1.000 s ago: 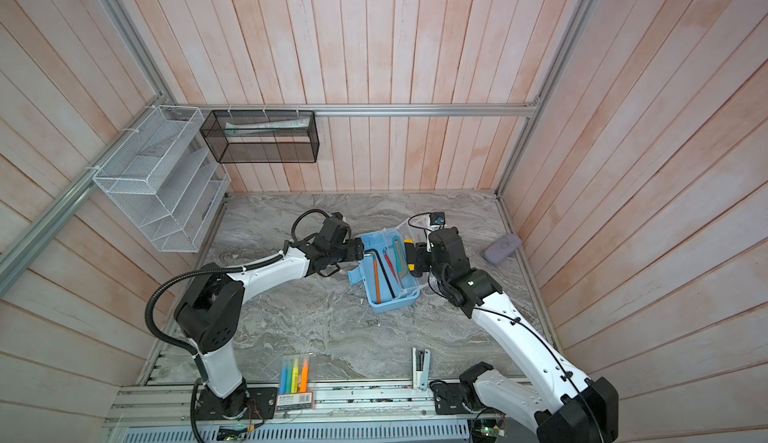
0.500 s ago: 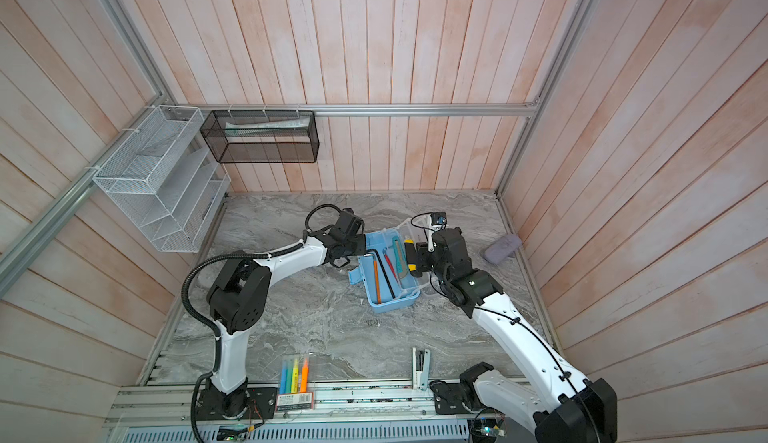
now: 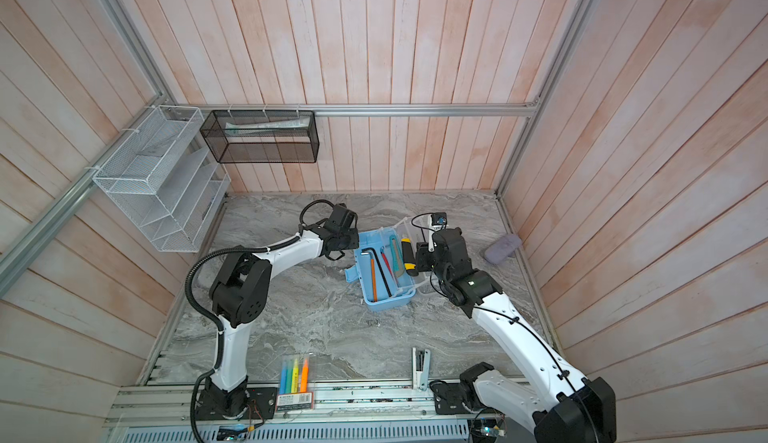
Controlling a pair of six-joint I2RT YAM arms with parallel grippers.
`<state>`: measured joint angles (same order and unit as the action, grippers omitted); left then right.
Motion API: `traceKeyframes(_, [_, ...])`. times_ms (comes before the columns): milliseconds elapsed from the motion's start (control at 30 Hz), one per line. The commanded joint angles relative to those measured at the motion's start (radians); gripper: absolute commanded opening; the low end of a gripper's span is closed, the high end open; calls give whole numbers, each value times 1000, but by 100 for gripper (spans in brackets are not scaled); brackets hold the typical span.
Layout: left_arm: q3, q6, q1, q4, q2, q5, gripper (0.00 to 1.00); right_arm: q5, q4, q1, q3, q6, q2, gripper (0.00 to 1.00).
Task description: Pack the tool kit
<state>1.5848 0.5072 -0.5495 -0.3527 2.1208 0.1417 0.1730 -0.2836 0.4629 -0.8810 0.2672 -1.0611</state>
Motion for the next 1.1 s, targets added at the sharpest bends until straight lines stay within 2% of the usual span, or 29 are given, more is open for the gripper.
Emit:
traceKeyframes(0, [18,-10,47,-7,29,36,48,6,21,-6,13,22,-13,41])
traceKeyframes(167, [23,-8,77,8,34,32,48,49,70,-33,63,91,10,41])
traceKeyframes(367, [20,-31,93,67,27,-34,49,38,147,-187,200,272,158,40])
traceKeyframes(500, [17,-34,93,109,29,-92,50,-102,166,-382,284,350,242,40])
traceKeyframes(633, [27,-24,93,139,38,-129,50,-306,205,-511,346,369,196,39])
traceKeyframes(700, [41,-21,93,141,44,-143,50,-380,244,-532,378,385,158,39])
traceKeyframes(900, [17,-18,92,169,19,-165,50,-428,310,-533,422,385,59,37])
traceKeyframes(1067, [-47,-10,93,221,-16,-197,48,-459,369,-533,448,379,-27,31])
